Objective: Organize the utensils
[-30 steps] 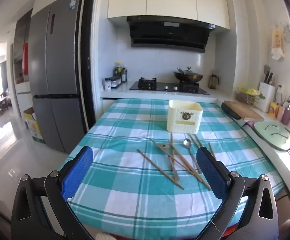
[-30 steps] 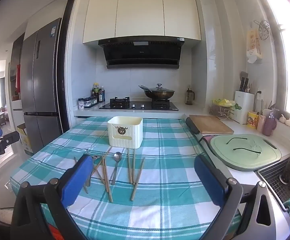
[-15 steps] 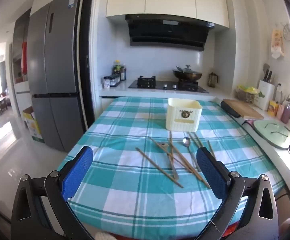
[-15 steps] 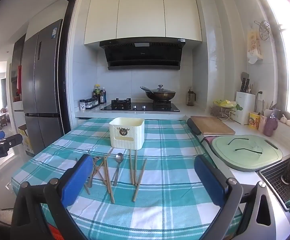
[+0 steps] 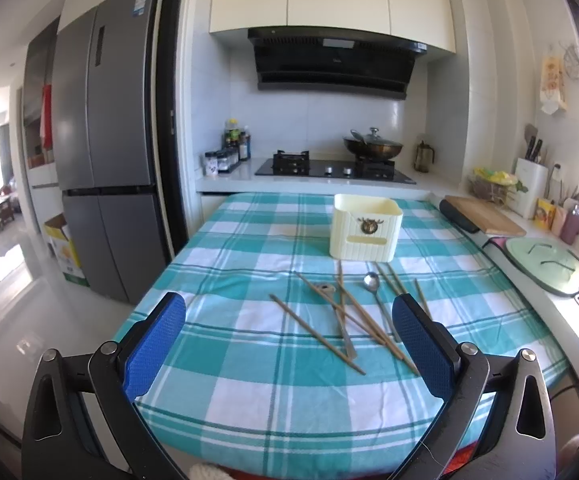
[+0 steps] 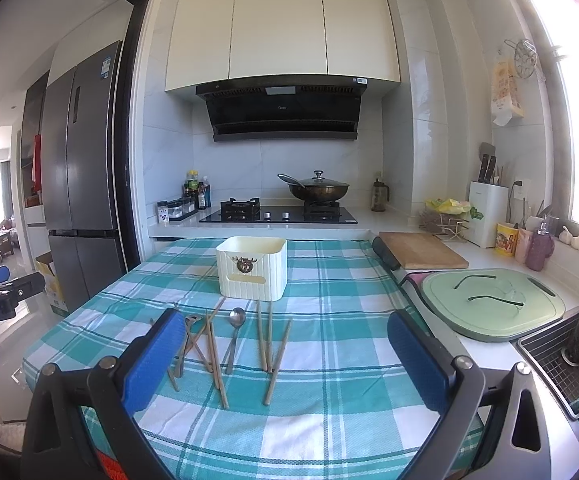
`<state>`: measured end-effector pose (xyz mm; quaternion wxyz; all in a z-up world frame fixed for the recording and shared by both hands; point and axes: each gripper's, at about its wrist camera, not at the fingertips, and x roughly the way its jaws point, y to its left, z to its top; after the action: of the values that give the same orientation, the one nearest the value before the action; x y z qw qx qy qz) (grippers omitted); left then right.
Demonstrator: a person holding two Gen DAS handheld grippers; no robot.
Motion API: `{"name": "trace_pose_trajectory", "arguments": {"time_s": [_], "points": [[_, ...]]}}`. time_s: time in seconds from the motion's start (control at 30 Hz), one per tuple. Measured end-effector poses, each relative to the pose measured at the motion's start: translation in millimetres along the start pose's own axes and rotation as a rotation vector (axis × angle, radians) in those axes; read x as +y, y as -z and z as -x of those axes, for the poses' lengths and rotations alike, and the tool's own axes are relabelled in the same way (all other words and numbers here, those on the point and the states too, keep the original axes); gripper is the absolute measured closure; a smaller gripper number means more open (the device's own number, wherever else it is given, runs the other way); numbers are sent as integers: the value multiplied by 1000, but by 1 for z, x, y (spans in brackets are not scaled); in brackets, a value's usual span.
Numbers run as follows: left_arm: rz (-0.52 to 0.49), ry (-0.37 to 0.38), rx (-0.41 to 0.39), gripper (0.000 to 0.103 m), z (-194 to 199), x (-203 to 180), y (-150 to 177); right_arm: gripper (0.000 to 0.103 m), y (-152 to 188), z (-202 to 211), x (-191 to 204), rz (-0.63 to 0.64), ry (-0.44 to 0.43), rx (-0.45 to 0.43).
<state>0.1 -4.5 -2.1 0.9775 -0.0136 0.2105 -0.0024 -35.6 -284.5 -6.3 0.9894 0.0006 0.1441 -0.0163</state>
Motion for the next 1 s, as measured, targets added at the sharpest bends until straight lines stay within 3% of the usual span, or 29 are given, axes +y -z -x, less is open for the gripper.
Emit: {"name": "trace_pose_trajectory", "arguments": {"time_s": [1.0], "points": [[-3,-5,10,0,-3,4,0,0,1,-3,-1,-2,-9,-2]]}}
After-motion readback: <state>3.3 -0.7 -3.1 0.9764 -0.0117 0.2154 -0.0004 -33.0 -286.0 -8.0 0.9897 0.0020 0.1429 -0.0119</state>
